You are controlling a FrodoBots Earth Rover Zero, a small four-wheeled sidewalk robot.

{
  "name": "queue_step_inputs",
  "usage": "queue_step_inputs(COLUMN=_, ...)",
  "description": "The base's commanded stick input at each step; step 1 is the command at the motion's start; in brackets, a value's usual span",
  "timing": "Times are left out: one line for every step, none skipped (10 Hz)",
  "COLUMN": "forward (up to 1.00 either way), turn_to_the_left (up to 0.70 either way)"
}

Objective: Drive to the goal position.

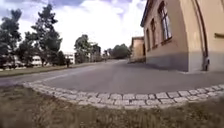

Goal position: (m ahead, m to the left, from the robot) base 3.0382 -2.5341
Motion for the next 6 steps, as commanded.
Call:
queue_step_inputs(forward=0.00, turn_to_the_left=0.00)
queue_step_inputs(forward=0.00, turn_to_the_left=0.00)
queue_step_inputs(forward=0.00, turn_to_the_left=0.00)
queue_step_inputs(forward=0.00, turn_to_the_left=0.00)
queue_step_inputs(forward=0.02, turn_to_the_left=0.00)
queue_step_inputs(forward=0.04, turn_to_the_left=0.00)
